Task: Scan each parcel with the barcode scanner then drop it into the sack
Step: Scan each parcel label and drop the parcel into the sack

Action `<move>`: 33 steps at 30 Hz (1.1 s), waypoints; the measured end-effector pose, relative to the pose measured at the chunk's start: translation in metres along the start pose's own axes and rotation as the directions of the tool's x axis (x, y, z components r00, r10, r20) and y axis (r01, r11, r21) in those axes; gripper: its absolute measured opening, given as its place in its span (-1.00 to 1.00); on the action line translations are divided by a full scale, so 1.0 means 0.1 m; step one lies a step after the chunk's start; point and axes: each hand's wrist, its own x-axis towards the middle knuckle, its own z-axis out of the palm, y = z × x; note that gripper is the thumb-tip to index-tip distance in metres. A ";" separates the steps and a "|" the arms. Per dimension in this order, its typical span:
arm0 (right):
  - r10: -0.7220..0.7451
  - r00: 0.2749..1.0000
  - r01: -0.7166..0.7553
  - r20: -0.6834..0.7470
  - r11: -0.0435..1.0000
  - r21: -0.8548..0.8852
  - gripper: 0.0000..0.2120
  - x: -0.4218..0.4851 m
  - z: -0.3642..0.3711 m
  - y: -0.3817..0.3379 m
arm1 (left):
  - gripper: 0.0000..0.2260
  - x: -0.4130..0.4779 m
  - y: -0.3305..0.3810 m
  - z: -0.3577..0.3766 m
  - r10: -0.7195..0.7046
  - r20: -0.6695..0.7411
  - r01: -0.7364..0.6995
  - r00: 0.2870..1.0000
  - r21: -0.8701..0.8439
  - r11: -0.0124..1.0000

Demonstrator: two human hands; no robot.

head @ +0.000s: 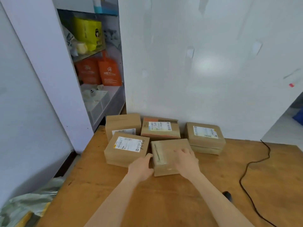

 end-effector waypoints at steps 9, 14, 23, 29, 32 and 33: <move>0.078 0.995 -0.085 0.063 0.989 0.118 -0.45 0.02 0.05 1.01 | -0.46 0.24 0.57 0.45 -0.085 -0.010 0.085 0.996 -0.003 0.996; -0.064 0.995 0.039 0.073 0.954 0.296 -0.40 0.04 0.14 1.10 | -0.45 0.27 0.63 0.53 -0.117 -0.042 0.114 0.992 -0.069 0.991; -0.047 0.999 0.038 0.017 0.934 0.355 -0.50 -0.37 0.31 0.89 | -0.44 -0.04 0.50 0.57 -0.147 -0.056 0.133 0.988 -0.200 0.971; -0.024 0.999 0.034 -0.032 0.934 0.355 -0.49 -0.98 0.53 0.73 | -0.35 -0.47 0.29 0.64 -0.197 -0.067 0.159 0.978 -0.365 0.917; 0.002 1.000 0.008 -0.027 0.936 0.353 -0.48 -1.29 0.61 0.64 | -0.32 -0.71 0.23 0.70 -0.220 -0.102 0.161 0.970 -0.406 0.900; 0.009 1.000 0.001 -0.026 0.936 0.353 -0.48 -1.40 0.63 0.62 | -0.30 -0.78 0.22 0.73 -0.230 -0.113 0.165 0.967 -0.413 0.896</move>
